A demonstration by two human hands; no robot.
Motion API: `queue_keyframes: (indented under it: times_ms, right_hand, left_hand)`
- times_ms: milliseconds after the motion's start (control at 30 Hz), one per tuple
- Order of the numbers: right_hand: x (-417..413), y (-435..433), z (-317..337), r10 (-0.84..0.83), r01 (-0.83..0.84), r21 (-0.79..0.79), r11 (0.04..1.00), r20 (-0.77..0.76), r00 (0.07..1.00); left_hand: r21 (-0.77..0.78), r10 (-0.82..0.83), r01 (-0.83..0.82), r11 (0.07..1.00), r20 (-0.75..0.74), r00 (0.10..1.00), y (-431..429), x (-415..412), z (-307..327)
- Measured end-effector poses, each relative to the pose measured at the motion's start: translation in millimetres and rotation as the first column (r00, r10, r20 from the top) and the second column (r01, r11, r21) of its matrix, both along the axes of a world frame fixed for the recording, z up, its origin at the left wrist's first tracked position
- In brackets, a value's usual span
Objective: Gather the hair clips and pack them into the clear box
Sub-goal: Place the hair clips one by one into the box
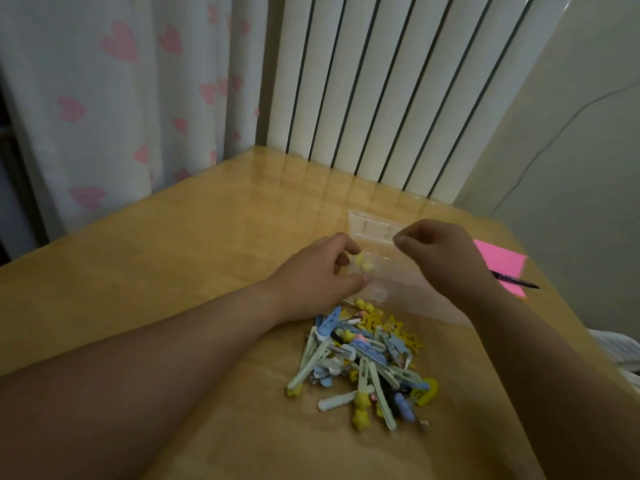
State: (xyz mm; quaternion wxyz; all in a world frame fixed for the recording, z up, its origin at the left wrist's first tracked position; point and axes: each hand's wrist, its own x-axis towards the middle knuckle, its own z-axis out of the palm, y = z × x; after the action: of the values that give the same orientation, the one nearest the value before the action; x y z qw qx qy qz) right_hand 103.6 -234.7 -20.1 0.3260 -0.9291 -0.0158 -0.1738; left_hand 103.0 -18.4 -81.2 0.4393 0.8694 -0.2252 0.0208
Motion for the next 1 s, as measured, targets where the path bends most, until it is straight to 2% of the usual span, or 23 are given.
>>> queue_keyframes:
  times_ms: [67,133,200,267,333,400,667,1000]
  right_hand:
    - [-30,-14,10,0.052,-0.055,0.035,0.998,0.066,0.996]
    - [-58,-30,18,0.183,-0.182,0.075,0.98,-0.003,0.983]
    - [-80,-44,20,0.355,-0.344,0.088,0.935,-0.184,0.917]
    - [-90,-53,15,0.442,-0.474,0.019,0.88,-0.397,0.805]
    - [-94,-55,12,0.416,-0.562,-0.099,0.821,-0.572,0.707]
    - [-97,-50,11,0.374,-0.6,-0.162,0.783,-0.648,0.663]
    - [-101,-42,10,0.304,-0.583,-0.28,0.763,-0.641,0.705]
    - [-87,-86,9,0.294,-0.533,-0.195,0.824,-0.657,0.694]
  left_hand:
    - [0.001,0.007,-0.007,1.0,0.0,1.0,-1,0,-1]
    - [-0.005,0.015,-0.015,1.0,-0.001,1.0,-1,1,-1]
    - [-0.021,0.019,-0.019,1.0,-0.008,1.0,-1,2,-1]
    - [-0.03,0.021,-0.021,0.999,-0.019,1.0,0,2,-2]
    - [-0.028,0.024,-0.024,0.999,-0.022,0.999,0,3,-3]
    - [-0.031,0.033,-0.033,0.999,-0.018,0.999,-1,3,-3]
    - [-0.045,0.039,-0.039,0.998,-0.009,0.999,-1,3,-3]
    - [-0.057,0.021,-0.022,0.998,-0.019,1.0,1,3,-4]
